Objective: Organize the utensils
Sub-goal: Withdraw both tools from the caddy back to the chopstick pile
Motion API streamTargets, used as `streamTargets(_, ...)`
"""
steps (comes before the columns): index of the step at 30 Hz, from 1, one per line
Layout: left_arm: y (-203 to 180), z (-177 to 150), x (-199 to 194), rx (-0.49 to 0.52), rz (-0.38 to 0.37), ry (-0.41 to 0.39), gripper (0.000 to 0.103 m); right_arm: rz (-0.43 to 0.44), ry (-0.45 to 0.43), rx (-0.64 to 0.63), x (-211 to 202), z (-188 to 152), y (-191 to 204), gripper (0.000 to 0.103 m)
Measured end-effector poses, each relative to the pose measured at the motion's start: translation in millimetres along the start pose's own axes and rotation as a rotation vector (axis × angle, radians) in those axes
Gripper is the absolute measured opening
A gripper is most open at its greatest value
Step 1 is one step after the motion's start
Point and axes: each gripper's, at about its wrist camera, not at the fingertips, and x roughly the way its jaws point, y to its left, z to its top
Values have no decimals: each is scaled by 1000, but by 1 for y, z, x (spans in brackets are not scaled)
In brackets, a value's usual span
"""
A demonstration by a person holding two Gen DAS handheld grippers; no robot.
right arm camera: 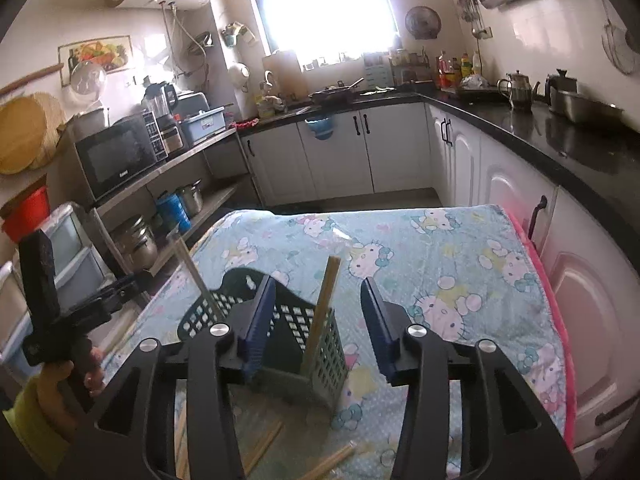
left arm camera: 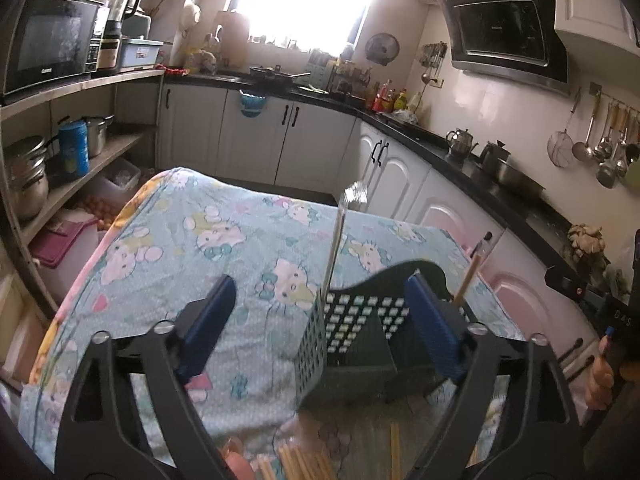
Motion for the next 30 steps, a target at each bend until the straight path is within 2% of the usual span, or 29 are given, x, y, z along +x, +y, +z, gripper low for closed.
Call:
streamTargets(3, 0, -8, -9, -10, -9, 10, 89, 5, 6, -16, -8, -8, 4, 49)
streamTargets(6, 2, -17, -17, -23, -13, 19, 91, 4, 11, -36, -16, -16, 9, 50)
streamTargets(17, 14, -51, -34, -63, 6, 65, 91, 8, 49, -96, -35, -53, 29, 52)
streamTargets(30, 33, -86, -43, -62, 54, 115, 91, 41, 128, -114, -18, -91, 53, 52)
